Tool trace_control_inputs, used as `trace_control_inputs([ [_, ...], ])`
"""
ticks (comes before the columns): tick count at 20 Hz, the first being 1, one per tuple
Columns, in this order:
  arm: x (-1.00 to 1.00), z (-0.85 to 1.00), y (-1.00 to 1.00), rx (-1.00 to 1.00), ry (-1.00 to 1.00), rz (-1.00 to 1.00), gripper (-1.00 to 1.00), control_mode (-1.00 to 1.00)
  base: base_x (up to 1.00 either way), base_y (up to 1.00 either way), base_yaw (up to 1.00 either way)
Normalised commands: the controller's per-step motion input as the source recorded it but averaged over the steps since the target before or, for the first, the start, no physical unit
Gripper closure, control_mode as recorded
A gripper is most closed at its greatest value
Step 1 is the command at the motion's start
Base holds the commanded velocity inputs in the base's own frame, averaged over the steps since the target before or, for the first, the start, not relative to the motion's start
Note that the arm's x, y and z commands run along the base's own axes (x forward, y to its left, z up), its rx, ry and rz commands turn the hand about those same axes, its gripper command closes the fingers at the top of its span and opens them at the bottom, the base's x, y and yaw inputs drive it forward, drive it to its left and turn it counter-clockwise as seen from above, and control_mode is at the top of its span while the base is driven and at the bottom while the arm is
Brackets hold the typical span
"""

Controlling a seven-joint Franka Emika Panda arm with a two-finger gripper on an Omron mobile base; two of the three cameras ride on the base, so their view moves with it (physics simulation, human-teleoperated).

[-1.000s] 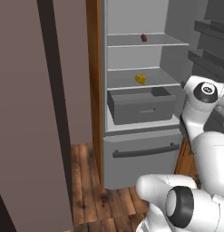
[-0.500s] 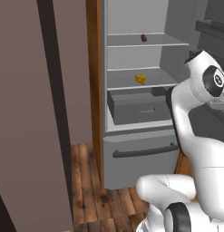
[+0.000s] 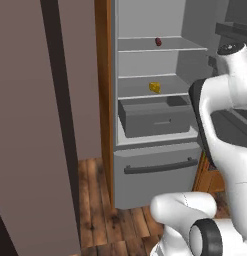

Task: Retrieve the sausage and cheese from the fridge and place them on the cutting board on the counter.

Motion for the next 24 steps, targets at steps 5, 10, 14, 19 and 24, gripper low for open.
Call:
trace_control_inputs([
  [5, 0.68, -0.19, 0.04, 0.05, -0.06, 0.60, -1.00, -1.00, 0.00, 0.00, 0.00],
  [10, 0.45, -0.37, 0.38, 0.04, -0.13, 0.49, -1.00, -1.00, 0.00, 0.00, 0.00],
  [14, 0.37, -0.08, 0.38, 0.16, -0.05, 0.34, -1.00, -1.00, 0.00, 0.00, 0.00],
  [19, 0.38, 0.11, 0.20, 0.15, 0.00, 0.16, -1.00, -1.00, 0.00, 0.00, 0.00],
  [24, 0.13, 0.02, 0.45, 0.00, -0.01, 0.03, -1.00, -1.00, 0.00, 0.00, 0.00],
])
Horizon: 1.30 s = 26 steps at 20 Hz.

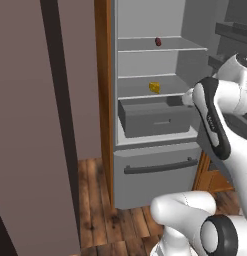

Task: Retrieve the sausage and cheese from the fridge and place them on the cutting board on the counter.

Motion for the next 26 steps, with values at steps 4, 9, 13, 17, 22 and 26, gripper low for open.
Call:
trace_control_inputs([
  [4, -0.19, 0.05, 0.54, -0.05, -0.07, -0.14, -1.00, -1.00, 0.00, 0.00, 0.00],
  [9, -0.15, 0.00, 0.62, -0.06, -0.07, -0.06, -1.00, -1.00, 0.00, 0.00, 0.00],
  [13, 0.00, 0.00, 0.51, -0.01, -0.01, 0.00, -1.00, -1.00, 0.00, 0.00, 0.00],
  [17, 0.00, 0.00, 0.52, 0.00, 0.00, 0.00, -1.00, -1.00, 0.00, 0.00, 0.00],
  [22, 0.12, -0.01, 0.31, 0.00, 0.00, 0.05, -1.00, -1.00, 0.00, 0.00, 0.00],
  [26, 0.00, 0.00, 0.00, 0.00, 0.00, 0.00, -1.00, 1.00, 0.35, 0.03, 0.00],
])
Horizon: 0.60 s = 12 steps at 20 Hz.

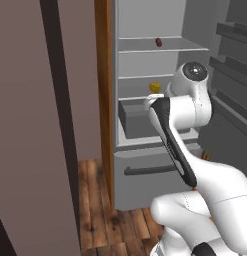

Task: Retrieve the sausage and cheese from the fridge and place them on the cutting board on the counter.

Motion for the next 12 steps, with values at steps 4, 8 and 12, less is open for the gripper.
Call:
trace_control_inputs([
  [4, 0.00, 0.00, 0.00, 0.00, 0.00, 0.00, -1.00, 1.00, 0.50, -0.12, -0.01],
  [8, 0.00, 0.00, 0.00, 0.00, 0.00, 0.00, -1.00, 1.00, 0.17, -0.33, -0.04],
  [12, 0.00, 0.00, 0.00, 0.00, 0.00, 0.00, -1.00, 1.00, 0.00, -0.55, -0.07],
])
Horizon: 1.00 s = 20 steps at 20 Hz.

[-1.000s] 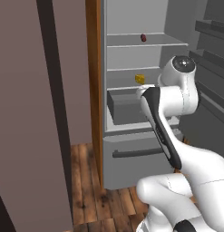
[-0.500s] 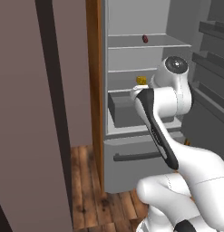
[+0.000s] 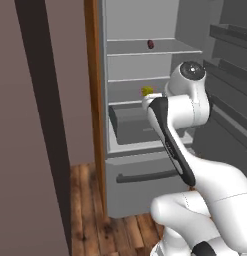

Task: Retrieve the sausage and cheese from the fridge and place them on the cutting board on the counter.

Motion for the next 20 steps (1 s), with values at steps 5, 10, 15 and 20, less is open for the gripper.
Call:
trace_control_inputs([
  [5, 0.00, 0.00, 0.00, 0.00, 0.00, 0.00, -1.00, 1.00, 0.15, -0.54, -0.05],
  [10, 0.00, 0.00, 0.00, 0.00, 0.00, 0.00, -1.00, 1.00, 0.86, -0.23, 0.00],
  [15, 0.00, 0.00, 0.00, 0.00, 0.00, 0.00, -1.00, 1.00, 1.00, -0.09, 0.00],
  [20, 0.00, 0.00, 0.00, 0.00, 0.00, 0.00, -1.00, 1.00, 0.96, -0.29, 0.00],
])
